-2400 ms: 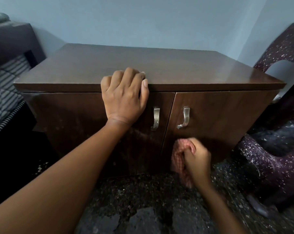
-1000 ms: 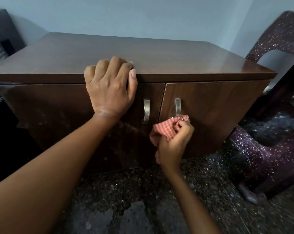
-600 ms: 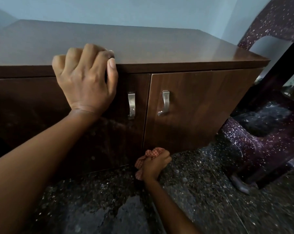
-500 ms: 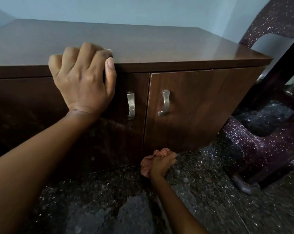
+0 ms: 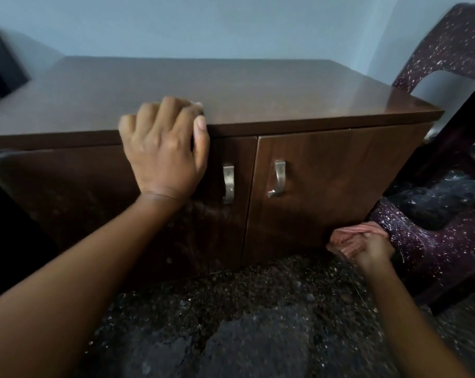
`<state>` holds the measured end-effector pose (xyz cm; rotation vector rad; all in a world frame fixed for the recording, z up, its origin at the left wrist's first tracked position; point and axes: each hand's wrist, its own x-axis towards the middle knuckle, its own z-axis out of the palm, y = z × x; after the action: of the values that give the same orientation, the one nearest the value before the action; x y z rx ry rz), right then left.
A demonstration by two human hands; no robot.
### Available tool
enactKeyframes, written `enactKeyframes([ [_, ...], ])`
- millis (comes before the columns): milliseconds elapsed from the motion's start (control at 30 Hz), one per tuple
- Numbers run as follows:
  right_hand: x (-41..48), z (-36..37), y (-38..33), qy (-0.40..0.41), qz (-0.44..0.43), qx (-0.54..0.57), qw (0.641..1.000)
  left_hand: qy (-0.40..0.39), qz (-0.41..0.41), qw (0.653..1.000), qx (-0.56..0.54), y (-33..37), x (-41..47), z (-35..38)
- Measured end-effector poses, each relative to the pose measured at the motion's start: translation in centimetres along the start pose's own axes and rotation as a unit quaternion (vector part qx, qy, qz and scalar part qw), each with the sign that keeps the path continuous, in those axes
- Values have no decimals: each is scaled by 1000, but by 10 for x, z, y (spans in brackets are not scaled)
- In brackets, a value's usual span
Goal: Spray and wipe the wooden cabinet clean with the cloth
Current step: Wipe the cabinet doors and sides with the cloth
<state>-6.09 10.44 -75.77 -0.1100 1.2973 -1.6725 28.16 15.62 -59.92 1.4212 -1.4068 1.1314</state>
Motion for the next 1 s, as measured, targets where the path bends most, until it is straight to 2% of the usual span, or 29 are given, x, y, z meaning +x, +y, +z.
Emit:
enactKeyframes([
  [100, -63, -20, -20, -154, 7, 73, 985, -35, -13, 999, -15, 4, 1, -4],
  [300, -194, -19, -7, -223, 45, 131, 965, -128, -34, 989, -58, 1, 6, -18],
  [400, -234, 4, 7, -283, 71, 77, 953, -191, -44, 974, -112, -2, 14, -34],
  [433, -250, 17, 8, -297, 69, 59, 951, -184, -40, 975, -120, -8, 13, -43],
  [500, -270, 41, 15, -315, -2, 21, 949, -131, -63, 983, -110, -27, 0, -63],
  [567, -281, 64, 25, -266, -163, -35, 950, -57, -158, 982, -88, -54, -26, -81],
  [600, -289, 77, 30, -242, -270, -61, 930, -29, -220, 972, -77, -69, -42, -91],
  [633, -296, 89, 35, -233, -370, -83, 895, -13, -281, 957, -72, -81, -57, -97],
  [700, -295, 111, 47, -234, -558, -162, 780, -22, -373, 924, -83, -102, -80, -104],
  [733, -291, 119, 54, -229, -618, -199, 726, -44, -389, 915, -99, -109, -89, -104],
  [767, -287, 129, 61, -218, -660, -224, 683, -68, -390, 911, -116, -118, -98, -106],
  [800, -284, 136, 64, -209, -682, -240, 658, -90, -389, 906, -139, -123, -103, -106],
  [900, -279, 155, 80, -179, -723, -269, 611, -153, -418, 870, -213, -136, -109, -107],
  [967, -271, 160, 94, -125, -747, -333, 562, -212, -454, 820, -276, -139, -108, -106],
  [1000, -266, 160, 100, -104, -748, -365, 545, -231, -484, 780, -322, -140, -104, -106],
])
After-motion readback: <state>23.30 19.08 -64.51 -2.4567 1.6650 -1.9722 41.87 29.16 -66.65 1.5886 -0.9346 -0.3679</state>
